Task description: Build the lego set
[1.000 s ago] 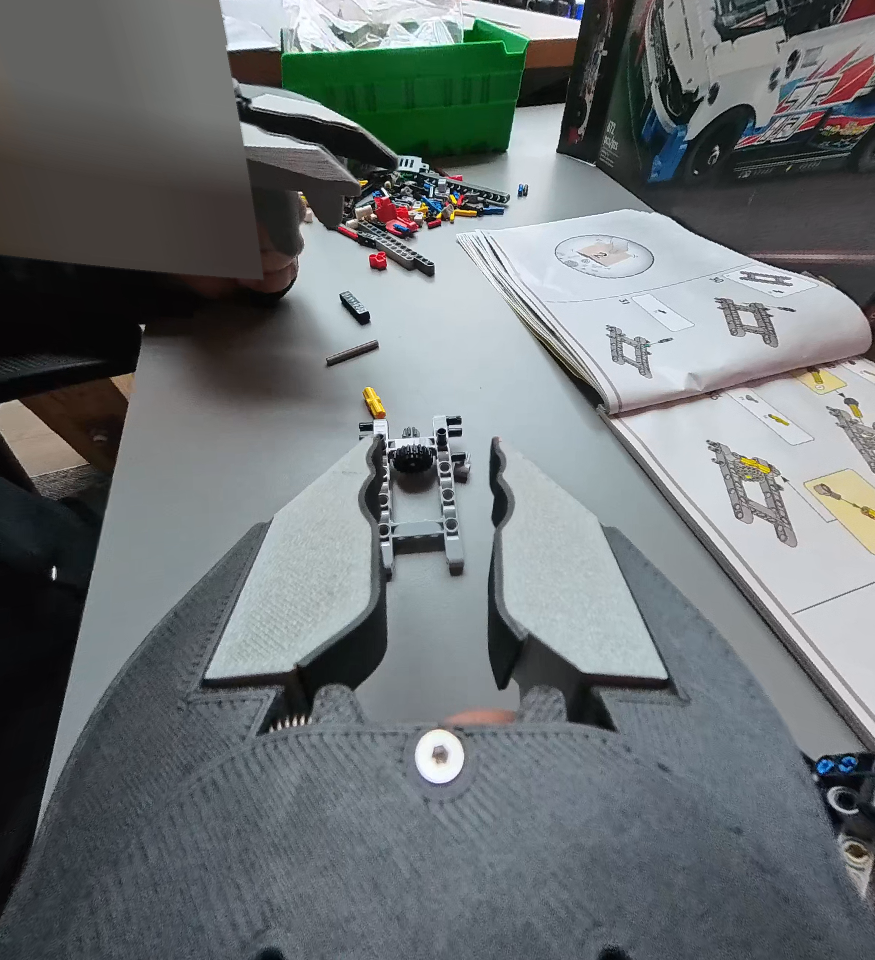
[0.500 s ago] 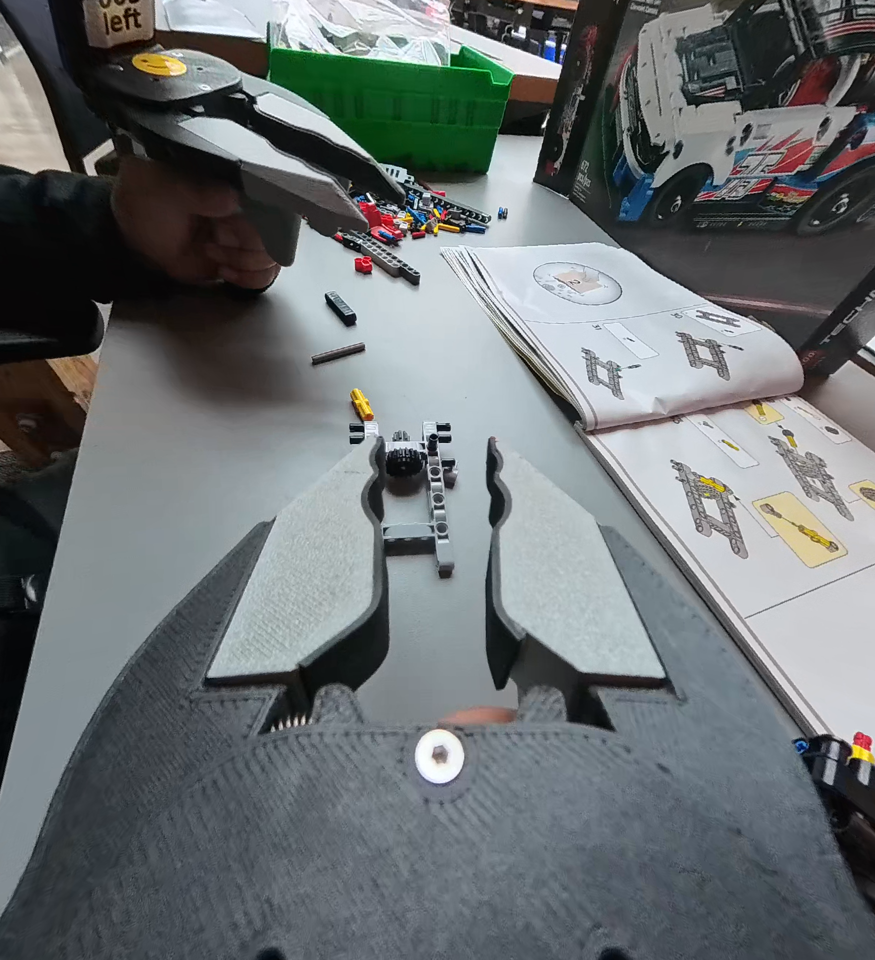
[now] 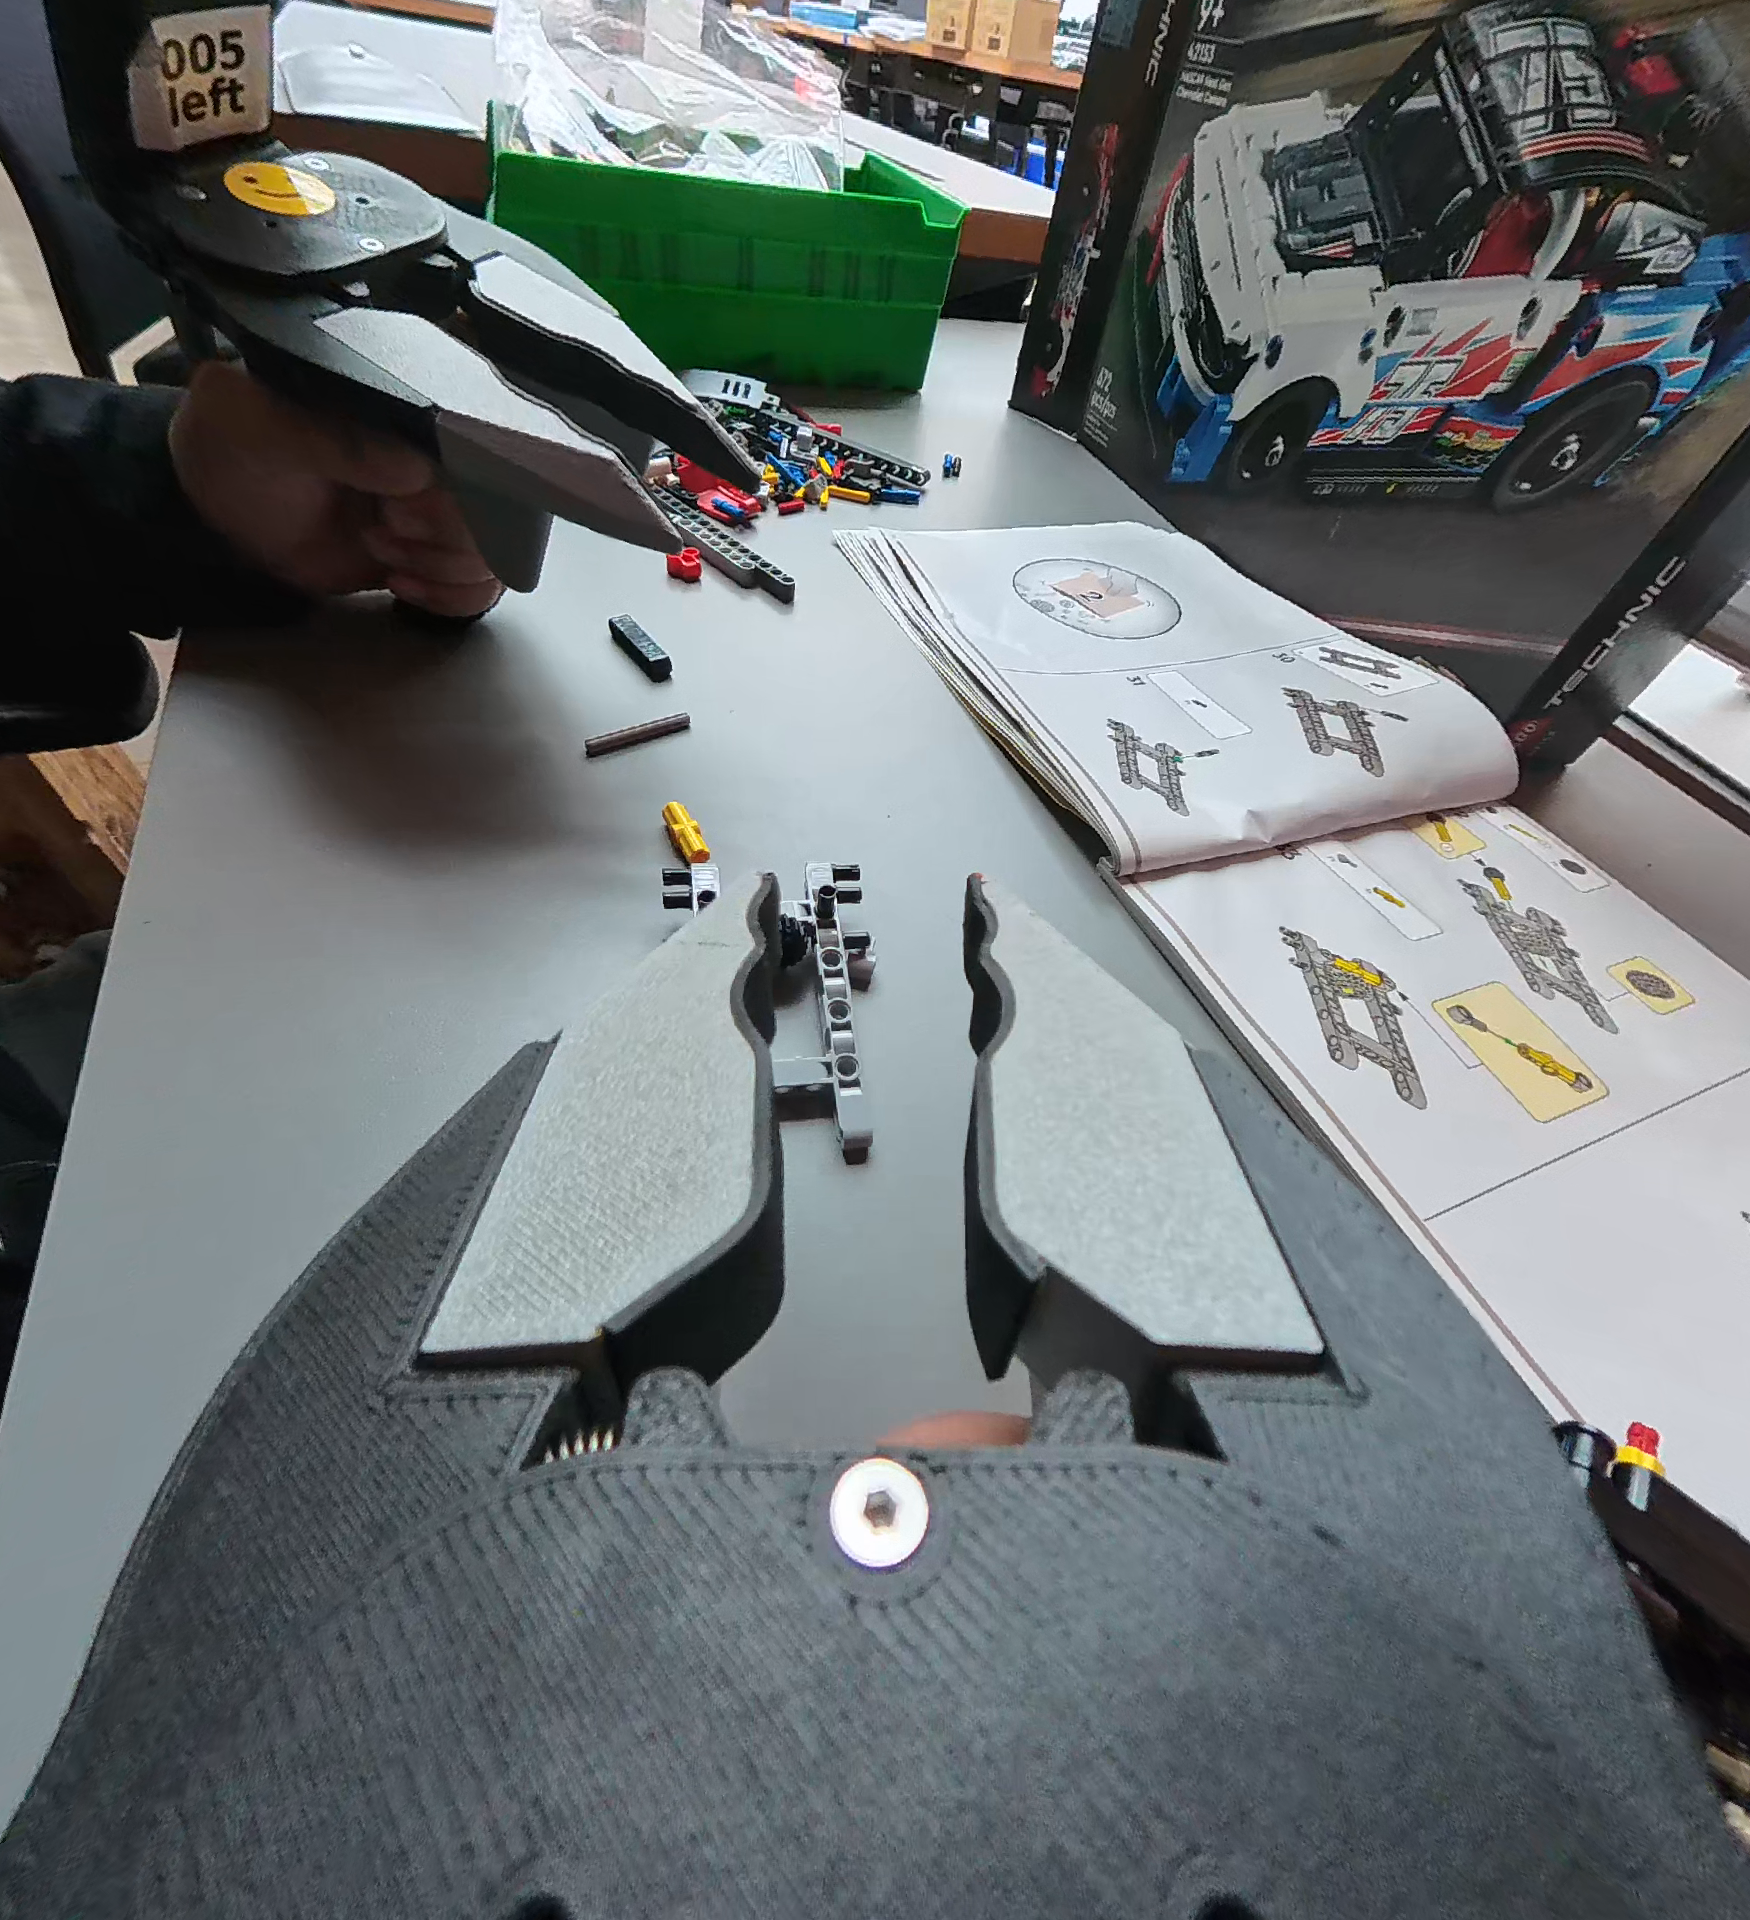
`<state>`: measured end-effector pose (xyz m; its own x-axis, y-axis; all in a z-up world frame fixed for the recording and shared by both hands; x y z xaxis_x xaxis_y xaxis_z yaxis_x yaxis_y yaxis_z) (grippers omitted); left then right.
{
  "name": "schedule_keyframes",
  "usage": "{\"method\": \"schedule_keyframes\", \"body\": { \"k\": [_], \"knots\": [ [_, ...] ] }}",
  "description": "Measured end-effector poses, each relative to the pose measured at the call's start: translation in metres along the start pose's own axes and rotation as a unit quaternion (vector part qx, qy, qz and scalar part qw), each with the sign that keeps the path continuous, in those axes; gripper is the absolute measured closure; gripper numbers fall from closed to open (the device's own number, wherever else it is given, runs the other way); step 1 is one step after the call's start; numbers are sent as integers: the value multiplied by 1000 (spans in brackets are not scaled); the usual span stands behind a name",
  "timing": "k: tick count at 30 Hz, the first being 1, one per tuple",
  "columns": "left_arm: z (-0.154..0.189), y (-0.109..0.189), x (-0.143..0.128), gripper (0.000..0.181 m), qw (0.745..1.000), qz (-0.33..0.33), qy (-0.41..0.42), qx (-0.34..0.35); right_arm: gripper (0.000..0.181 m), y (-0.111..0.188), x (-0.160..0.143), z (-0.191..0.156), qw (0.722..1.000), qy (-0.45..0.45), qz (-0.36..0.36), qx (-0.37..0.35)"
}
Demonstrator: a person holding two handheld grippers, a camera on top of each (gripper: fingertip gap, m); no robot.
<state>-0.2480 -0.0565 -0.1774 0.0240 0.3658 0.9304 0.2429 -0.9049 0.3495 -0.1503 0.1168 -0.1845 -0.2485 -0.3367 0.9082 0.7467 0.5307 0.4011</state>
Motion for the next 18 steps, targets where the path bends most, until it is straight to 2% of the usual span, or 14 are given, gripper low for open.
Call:
{"method": "schedule_keyframes", "body": {
  "k": [6,11,18],
  "knots": [
    [13,-7,-8,148,998,-46,-24,-37,149,-1,0,-2,1000,4,-2,5],
    [23,-14,-13,148,994,-79,-68,-42,150,-3,-2,-6,1000,11,-8,10],
    [22,-14,-14,147,994,-79,-63,-42,150,-5,-4,-7,1000,7,-19,15]
  ]
}}
Point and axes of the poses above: each gripper's, where its closed fingertips meet, y back along the fingers, x out of its top, z = x × y across the jaws, the point moved 4 cm from there along y, back along the fingers, and after that the axes turned 8 degrees about -z, right-handed, at the moved point
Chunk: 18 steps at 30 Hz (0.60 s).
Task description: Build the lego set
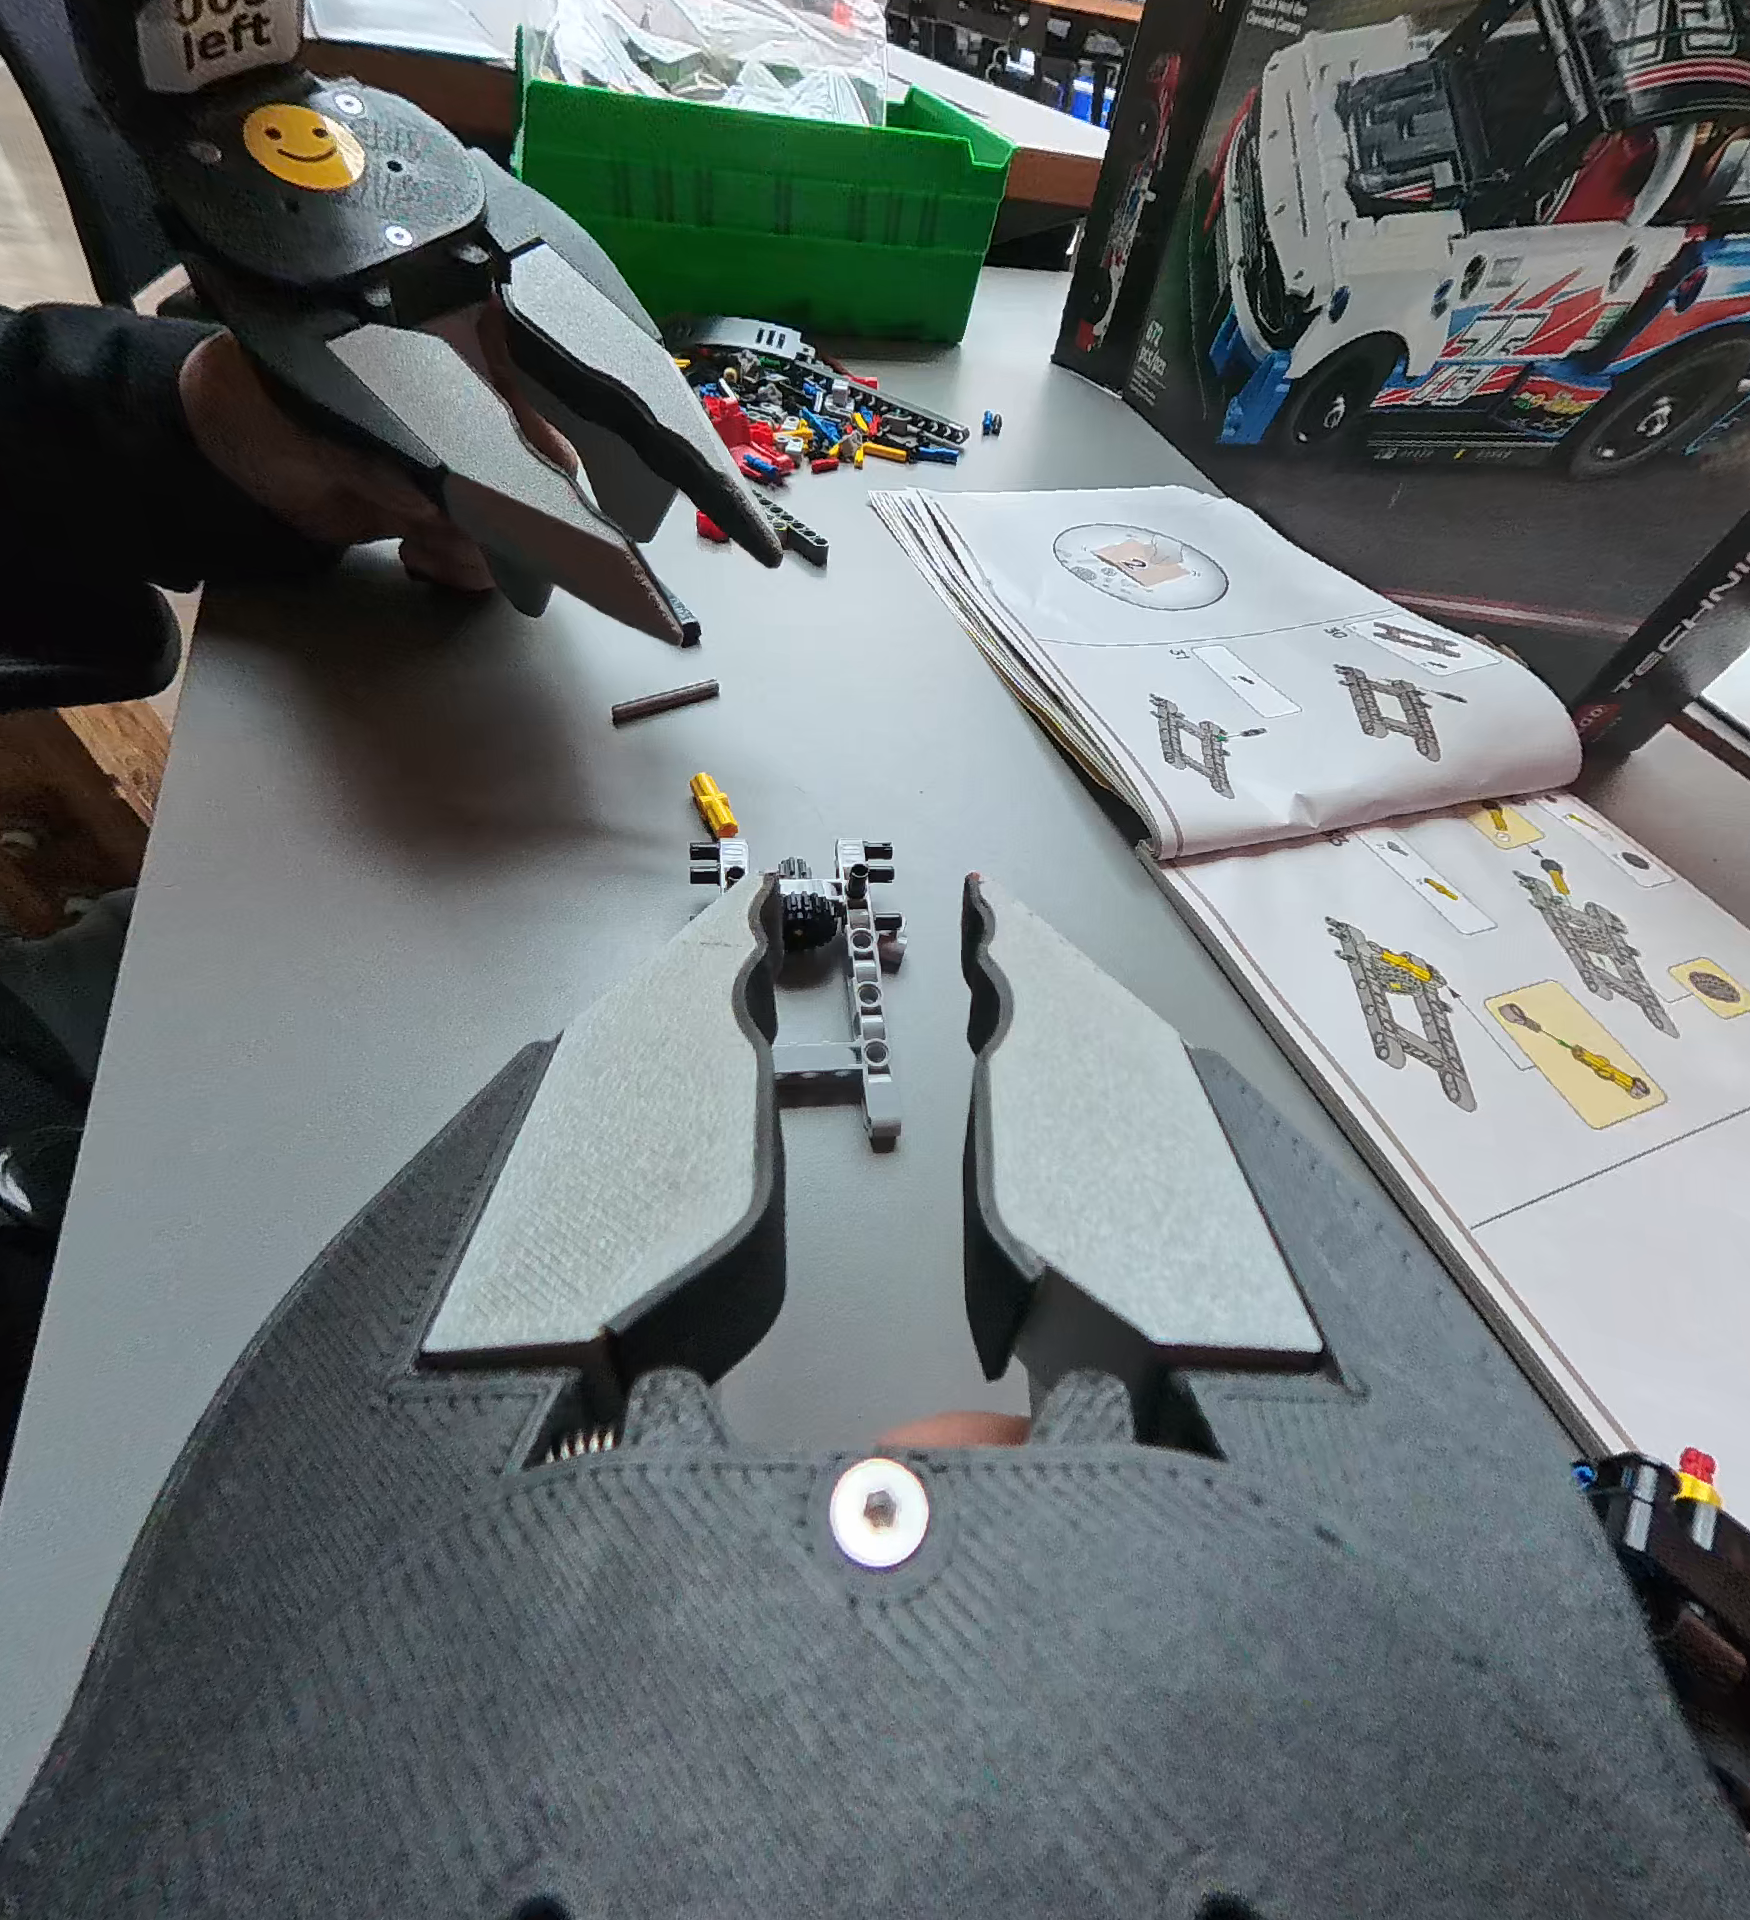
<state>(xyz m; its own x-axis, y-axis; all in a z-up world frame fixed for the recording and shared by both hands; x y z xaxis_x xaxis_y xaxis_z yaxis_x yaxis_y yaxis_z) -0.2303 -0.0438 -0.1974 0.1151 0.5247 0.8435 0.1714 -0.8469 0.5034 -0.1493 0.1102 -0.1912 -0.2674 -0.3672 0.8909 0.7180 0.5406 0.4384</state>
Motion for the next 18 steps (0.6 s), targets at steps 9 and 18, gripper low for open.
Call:
{"method": "schedule_keyframes", "body": {
  "k": [9,18],
  "knots": [
    [-1,0,0,147,1000,1,11,-7,150,-1,0,2,1000,-6,-1,2],
    [-2,0,0,148,1000,-1,14,-11,151,-1,0,4,1000,-13,0,6]
  ]
}}
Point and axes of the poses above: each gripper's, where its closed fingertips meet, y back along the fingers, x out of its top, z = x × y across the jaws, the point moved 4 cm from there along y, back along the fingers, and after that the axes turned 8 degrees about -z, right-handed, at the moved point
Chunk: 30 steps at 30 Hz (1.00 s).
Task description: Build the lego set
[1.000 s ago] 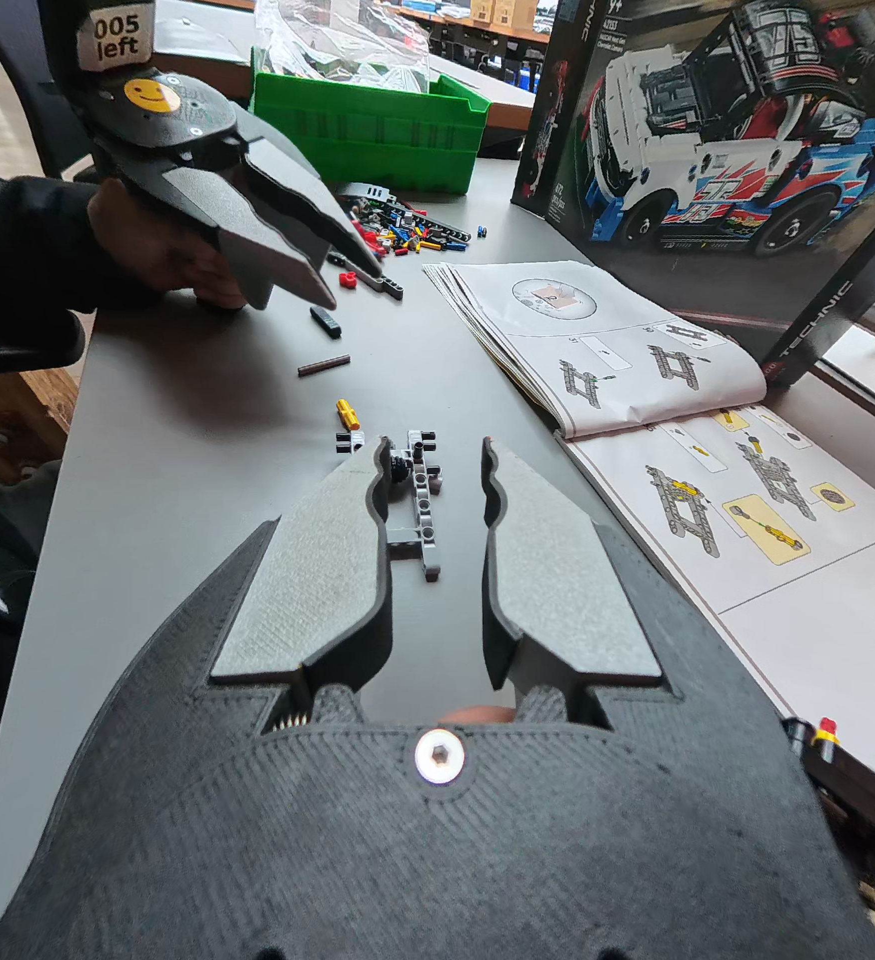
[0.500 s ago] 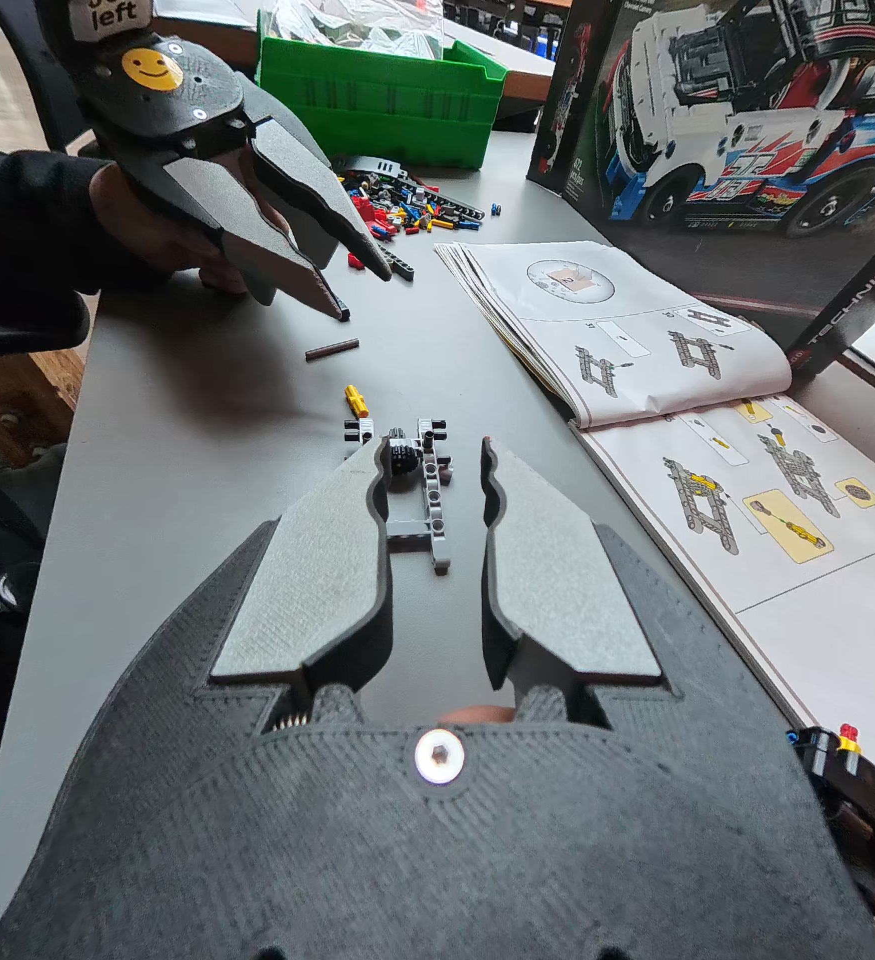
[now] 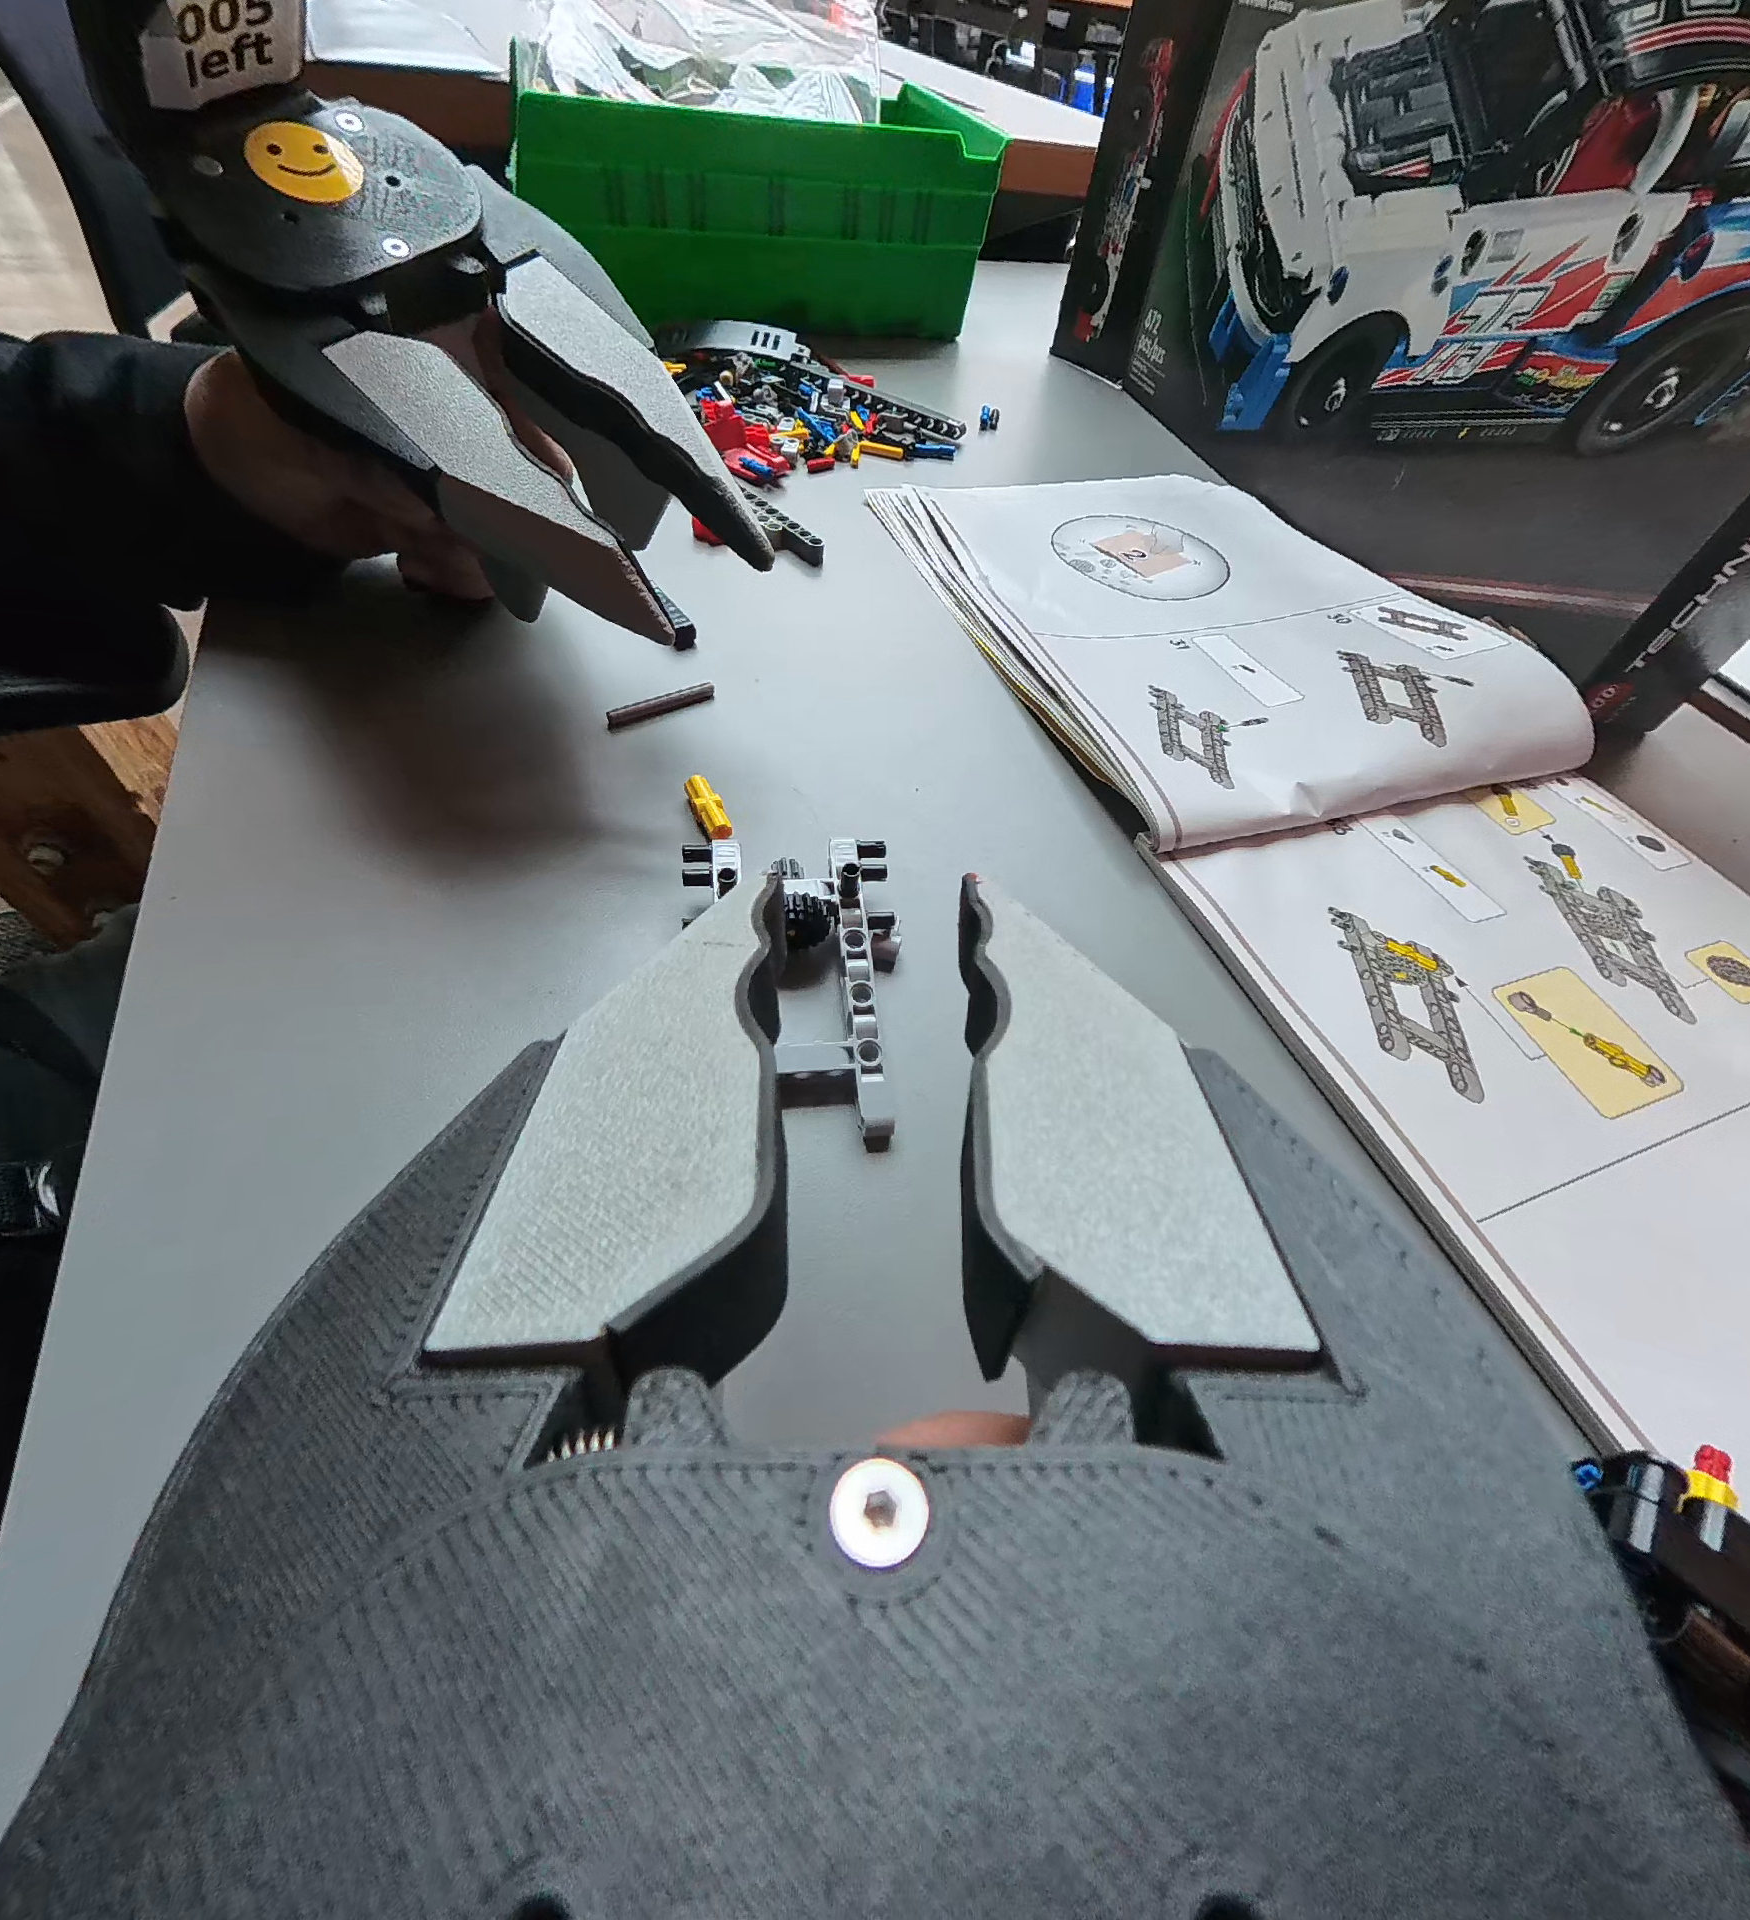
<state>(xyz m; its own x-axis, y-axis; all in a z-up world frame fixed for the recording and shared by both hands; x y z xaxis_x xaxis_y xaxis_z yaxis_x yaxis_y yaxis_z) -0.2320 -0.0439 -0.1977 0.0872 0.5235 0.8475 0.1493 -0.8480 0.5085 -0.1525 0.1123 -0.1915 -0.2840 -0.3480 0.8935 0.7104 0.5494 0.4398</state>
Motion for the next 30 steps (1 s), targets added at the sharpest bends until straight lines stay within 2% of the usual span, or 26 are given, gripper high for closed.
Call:
{"method": "schedule_keyframes", "body": {
  "k": [13,21,26,30],
  "knots": [
    [-4,2,-1,147,1000,-3,12,7,152,0,0,0,1000,0,-1,1],
    [3,22,-40,146,990,-128,-52,32,149,-1,-2,-10,999,32,-11,16],
    [4,41,-43,146,993,-112,-12,29,142,-11,-9,-18,996,69,-55,14],
    [11,44,-39,147,995,-96,10,21,133,-21,-18,-21,990,89,-108,4]
  ]
}}
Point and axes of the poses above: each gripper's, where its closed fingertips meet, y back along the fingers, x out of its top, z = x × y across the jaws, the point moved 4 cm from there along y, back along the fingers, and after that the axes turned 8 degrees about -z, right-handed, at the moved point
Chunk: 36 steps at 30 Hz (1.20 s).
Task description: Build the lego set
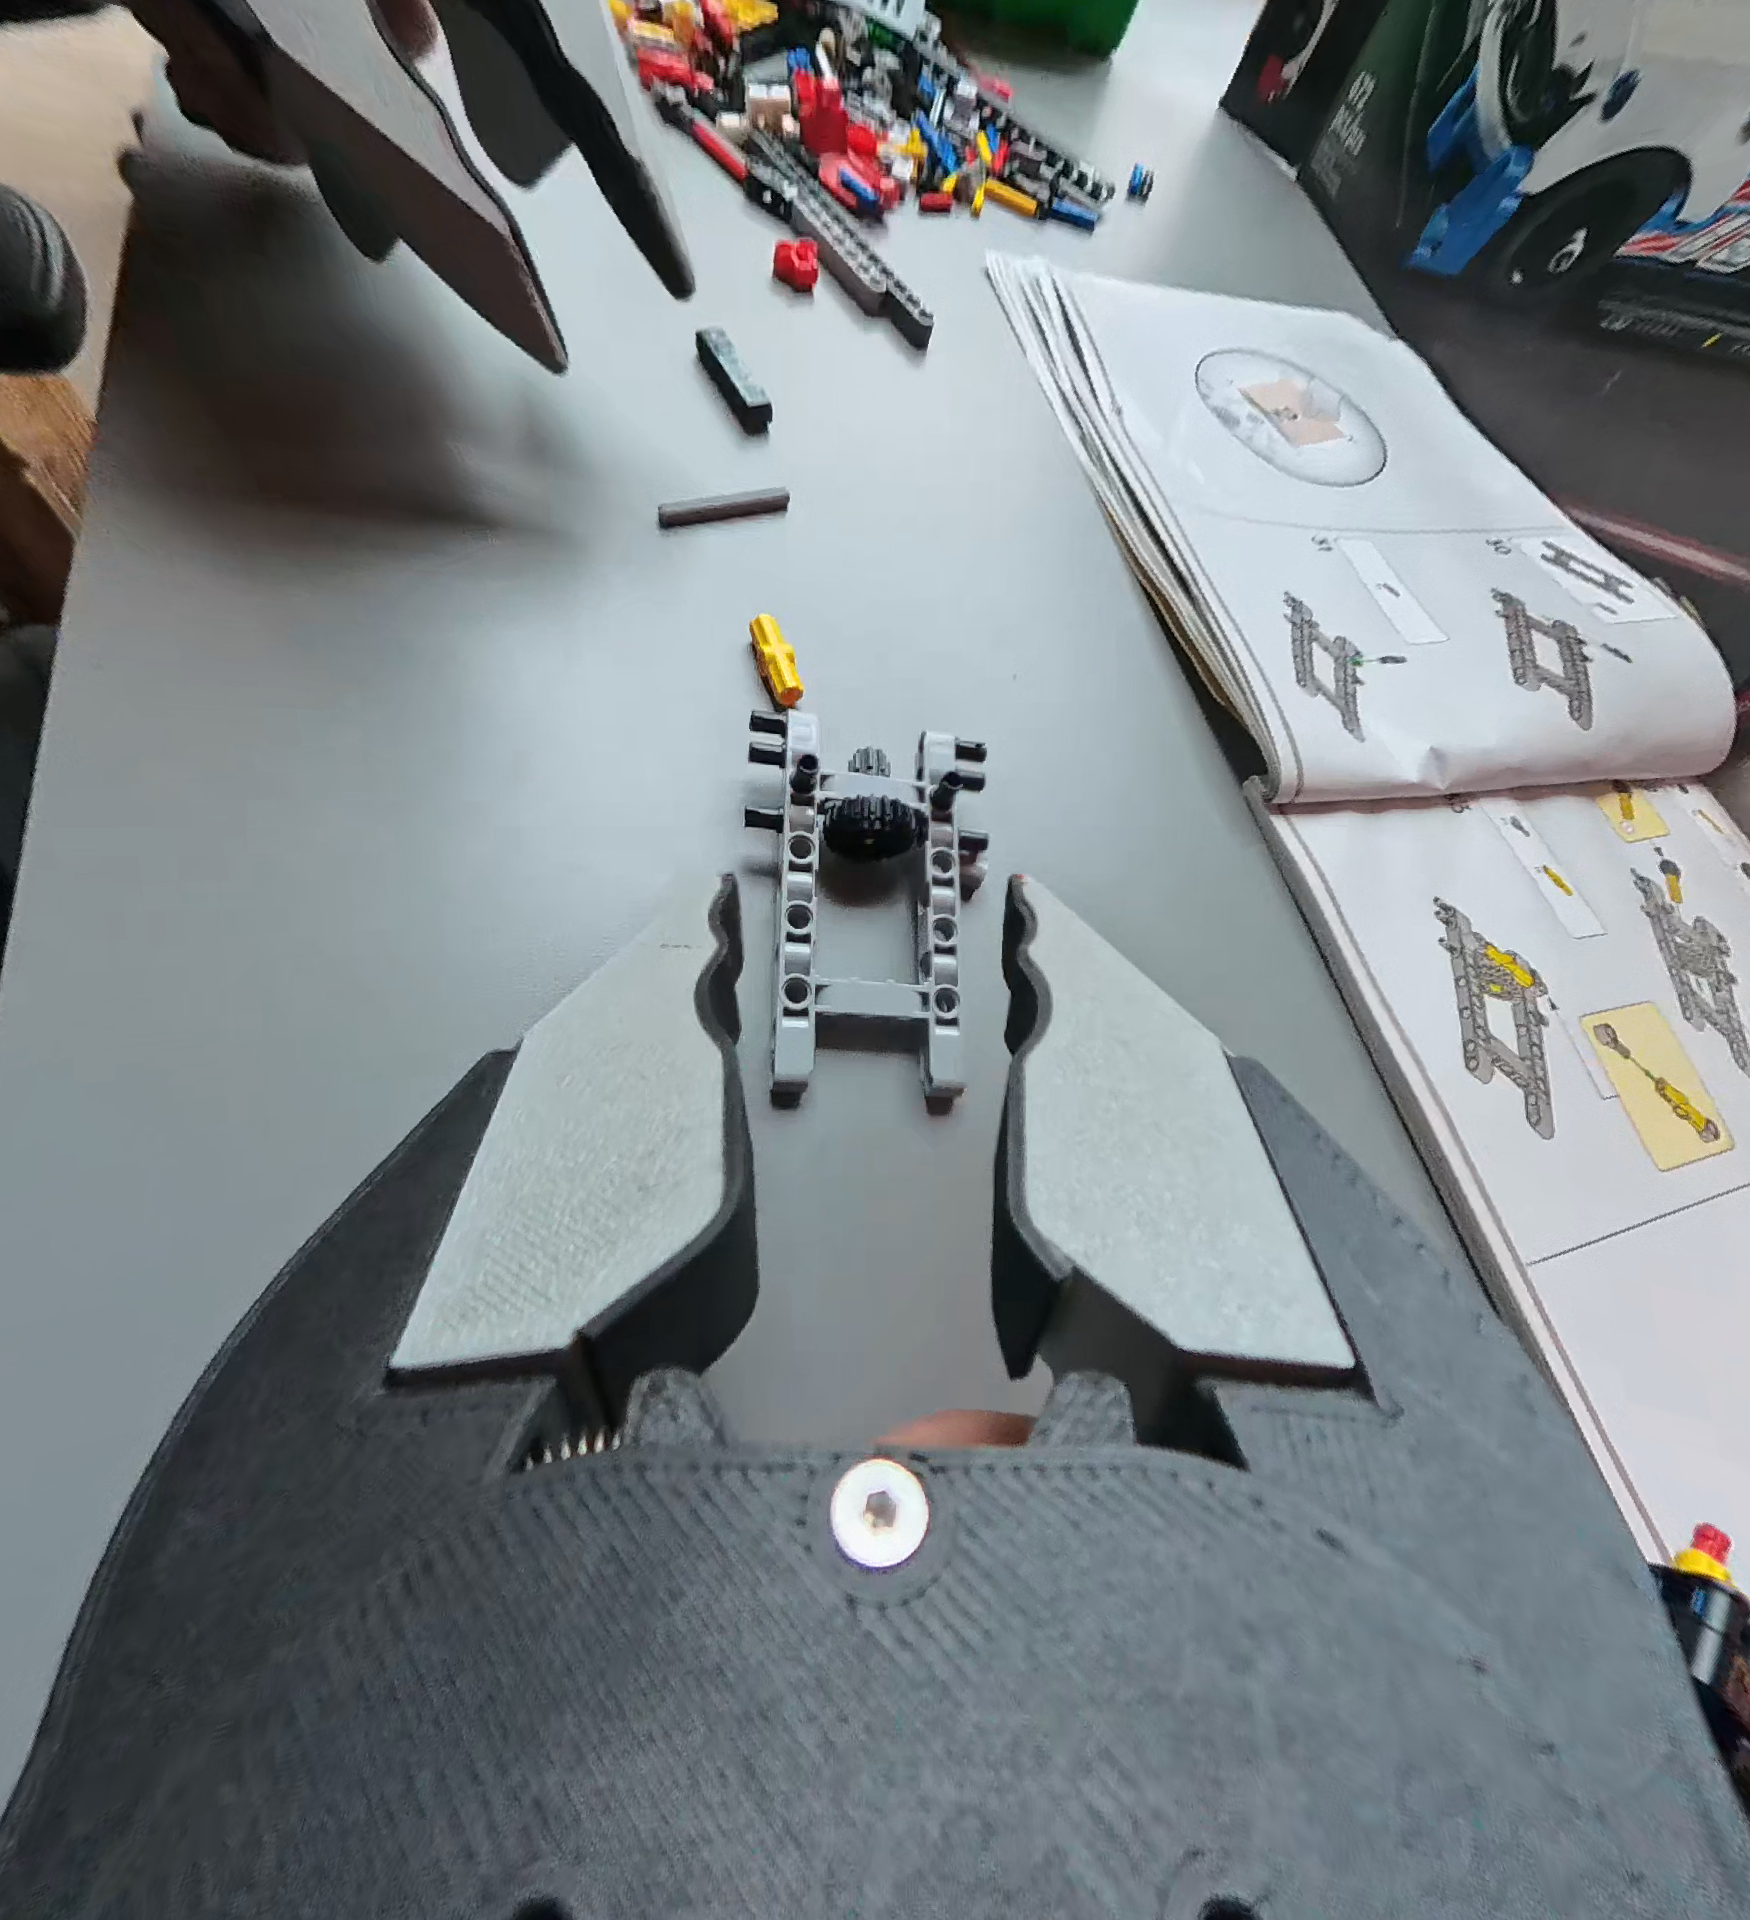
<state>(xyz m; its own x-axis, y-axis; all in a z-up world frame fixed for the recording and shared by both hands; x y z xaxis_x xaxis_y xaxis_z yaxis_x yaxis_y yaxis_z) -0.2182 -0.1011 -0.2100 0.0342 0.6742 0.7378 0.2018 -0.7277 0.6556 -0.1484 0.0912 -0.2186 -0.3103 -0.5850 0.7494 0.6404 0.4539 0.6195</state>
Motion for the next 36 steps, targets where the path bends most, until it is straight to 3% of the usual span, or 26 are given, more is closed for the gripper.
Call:
{"method": "schedule_keyframes", "body": {
  "k": [5,8,11,15,19,23,25,28,30,36],
  "knots": [
    [0,5,-10,146,999,-37,-3,27,135,-15,-10,3,997,-2,-69,-15],
    [-9,16,-24,149,997,-46,35,53,148,-19,-15,12,995,-19,-92,-36],
    [-17,29,-41,149,992,-60,64,87,148,-19,-15,16,995,-25,-94,-40],
    [-11,38,-47,149,991,-49,93,78,146,-14,-2,8,998,-6,-51,-42],
    [19,19,-7,148,998,3,68,7,147,-23,24,-11,1000,12,-29,2],
    [7,-19,12,144,995,-70,21,70,149,-44,48,-15,998,45,-40,13],
    [6,-31,20,149,997,-62,29,46,150,-56,51,-19,996,53,-65,35],
    [0,-43,10,153,994,-98,37,35,157,-72,45,-21,991,58,-111,53],
    [-3,-44,3,160,993,-102,35,40,174,-75,43,-21,989,58,-123,58],
    [-17,-32,-11,160,992,-103,50,61,165,-71,40,-24,991,27,-105,83]
  ]
}}
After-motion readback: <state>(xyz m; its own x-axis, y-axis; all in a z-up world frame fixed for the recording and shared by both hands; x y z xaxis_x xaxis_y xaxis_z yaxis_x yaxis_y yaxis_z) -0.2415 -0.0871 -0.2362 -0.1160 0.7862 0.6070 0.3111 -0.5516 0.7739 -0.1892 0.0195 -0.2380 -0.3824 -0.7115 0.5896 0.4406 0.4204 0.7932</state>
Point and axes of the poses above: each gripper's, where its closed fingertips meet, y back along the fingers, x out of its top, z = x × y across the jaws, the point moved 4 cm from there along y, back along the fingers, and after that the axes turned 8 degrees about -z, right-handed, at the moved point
